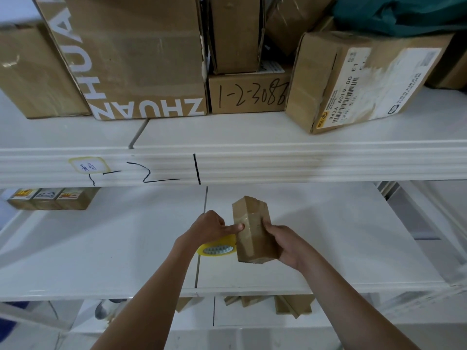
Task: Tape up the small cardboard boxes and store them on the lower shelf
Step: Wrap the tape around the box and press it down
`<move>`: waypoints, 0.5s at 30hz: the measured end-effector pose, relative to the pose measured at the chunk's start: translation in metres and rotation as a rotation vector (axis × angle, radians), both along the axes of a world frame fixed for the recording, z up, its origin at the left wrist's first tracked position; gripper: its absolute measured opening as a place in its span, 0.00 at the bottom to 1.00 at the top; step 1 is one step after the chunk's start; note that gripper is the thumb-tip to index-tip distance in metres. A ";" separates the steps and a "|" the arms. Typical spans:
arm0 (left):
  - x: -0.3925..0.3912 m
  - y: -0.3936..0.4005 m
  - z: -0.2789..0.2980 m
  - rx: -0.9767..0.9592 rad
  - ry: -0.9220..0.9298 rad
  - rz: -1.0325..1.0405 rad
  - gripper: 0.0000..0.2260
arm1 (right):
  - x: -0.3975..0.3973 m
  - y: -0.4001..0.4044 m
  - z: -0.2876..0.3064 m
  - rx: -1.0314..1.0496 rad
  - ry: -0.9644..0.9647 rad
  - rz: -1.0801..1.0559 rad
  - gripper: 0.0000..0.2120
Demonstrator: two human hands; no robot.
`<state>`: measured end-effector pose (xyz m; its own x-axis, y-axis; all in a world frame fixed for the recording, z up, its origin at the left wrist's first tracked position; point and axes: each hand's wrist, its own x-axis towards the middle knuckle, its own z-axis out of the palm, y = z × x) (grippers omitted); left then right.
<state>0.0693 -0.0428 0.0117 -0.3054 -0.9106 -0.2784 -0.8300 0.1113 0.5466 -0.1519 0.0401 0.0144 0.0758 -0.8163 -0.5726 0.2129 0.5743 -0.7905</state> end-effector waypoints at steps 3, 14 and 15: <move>-0.004 0.002 0.001 -0.006 -0.064 -0.024 0.39 | 0.011 -0.001 0.003 -0.020 0.218 0.050 0.30; 0.015 0.007 -0.005 0.232 0.127 -0.122 0.22 | 0.008 0.000 0.001 0.031 0.171 0.081 0.31; 0.021 0.006 -0.006 0.244 0.132 -0.136 0.18 | 0.005 0.000 -0.001 0.038 0.166 0.074 0.31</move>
<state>0.0904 -0.0371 0.0062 -0.4677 -0.7700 -0.4340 -0.7368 0.0685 0.6726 -0.1467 0.0404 0.0137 0.0366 -0.7897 -0.6124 0.0377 0.6135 -0.7888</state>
